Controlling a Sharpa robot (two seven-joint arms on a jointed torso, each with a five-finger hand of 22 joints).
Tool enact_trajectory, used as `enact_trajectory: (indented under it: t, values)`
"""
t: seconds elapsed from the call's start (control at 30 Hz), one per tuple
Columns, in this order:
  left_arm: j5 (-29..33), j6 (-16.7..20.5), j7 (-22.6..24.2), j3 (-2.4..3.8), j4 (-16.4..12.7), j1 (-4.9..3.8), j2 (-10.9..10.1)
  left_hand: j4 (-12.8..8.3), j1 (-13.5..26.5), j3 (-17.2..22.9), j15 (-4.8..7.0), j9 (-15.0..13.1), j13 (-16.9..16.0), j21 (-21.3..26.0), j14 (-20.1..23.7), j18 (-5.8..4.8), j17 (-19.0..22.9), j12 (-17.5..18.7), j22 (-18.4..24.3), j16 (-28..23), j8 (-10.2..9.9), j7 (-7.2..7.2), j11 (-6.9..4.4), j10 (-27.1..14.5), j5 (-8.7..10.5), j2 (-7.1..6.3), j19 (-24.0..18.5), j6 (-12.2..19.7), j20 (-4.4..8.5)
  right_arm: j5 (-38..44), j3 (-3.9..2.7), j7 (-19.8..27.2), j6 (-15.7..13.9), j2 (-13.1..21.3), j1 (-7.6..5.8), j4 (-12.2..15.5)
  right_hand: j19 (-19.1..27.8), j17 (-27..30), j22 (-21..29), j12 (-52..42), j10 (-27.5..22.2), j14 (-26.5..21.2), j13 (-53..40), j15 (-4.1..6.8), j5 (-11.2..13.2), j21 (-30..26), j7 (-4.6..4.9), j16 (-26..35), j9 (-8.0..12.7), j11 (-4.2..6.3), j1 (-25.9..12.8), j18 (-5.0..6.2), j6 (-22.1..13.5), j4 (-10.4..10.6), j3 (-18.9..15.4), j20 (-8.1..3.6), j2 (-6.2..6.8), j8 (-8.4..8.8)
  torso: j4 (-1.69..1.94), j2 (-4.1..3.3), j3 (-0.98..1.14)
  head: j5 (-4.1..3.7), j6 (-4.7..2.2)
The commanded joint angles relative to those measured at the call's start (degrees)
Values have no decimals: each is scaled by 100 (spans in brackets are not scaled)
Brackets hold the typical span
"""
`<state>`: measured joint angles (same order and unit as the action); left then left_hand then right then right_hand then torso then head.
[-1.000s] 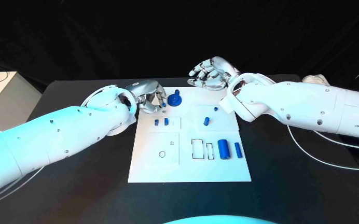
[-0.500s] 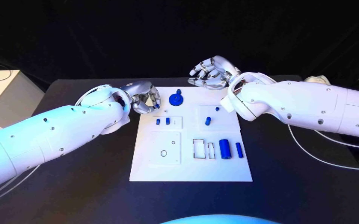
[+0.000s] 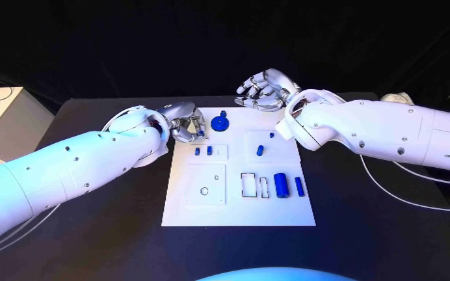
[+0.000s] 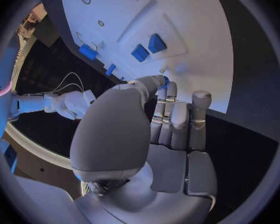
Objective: Assemble the parts on the task board
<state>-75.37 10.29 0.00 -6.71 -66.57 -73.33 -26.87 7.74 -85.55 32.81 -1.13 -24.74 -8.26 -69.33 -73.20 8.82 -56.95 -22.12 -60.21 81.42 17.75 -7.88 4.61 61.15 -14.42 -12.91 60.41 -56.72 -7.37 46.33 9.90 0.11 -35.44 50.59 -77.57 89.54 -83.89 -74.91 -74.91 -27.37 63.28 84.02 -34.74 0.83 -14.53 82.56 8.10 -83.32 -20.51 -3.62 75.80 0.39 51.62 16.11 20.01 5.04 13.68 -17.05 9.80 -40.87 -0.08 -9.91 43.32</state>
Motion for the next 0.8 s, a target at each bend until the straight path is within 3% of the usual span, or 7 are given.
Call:
enact_trajectory:
  t: [0.03, 0.8]
  values:
    - [35, -27, 55, 2, 7, 6, 53, -19, 59, -15, -4, -5, 9, -17, -44, -86, -5, 25, -5, 27, -7, -10, 14, 43, -1, -1, 30, -33, -6, 68, -1, 28, 79, -10, 2, 6, -352, -594, -1231, 12, 21, 354, 5, -11, 13, -13, 20, 30, -8, 0, -30, 118, 16, 8, 28, 11, 5, -29, 1, 5, 6, 0, 11]
    - [-40, -154, 46, -63, 219, 51, 256, -33, 56, -5, -3, -11, 5, -20, -54, -86, -13, 48, -11, 34, -12, -11, 12, 60, -1, 10, 38, -43, -4, 72, -2, 28, 77, -14, 2, 16, -352, -594, -1231, 12, 21, 354, 5, -11, 13, -13, 20, 30, -8, 0, -30, 118, 16, 8, 28, 11, 5, -29, 4, 12, -2, -28, 46]
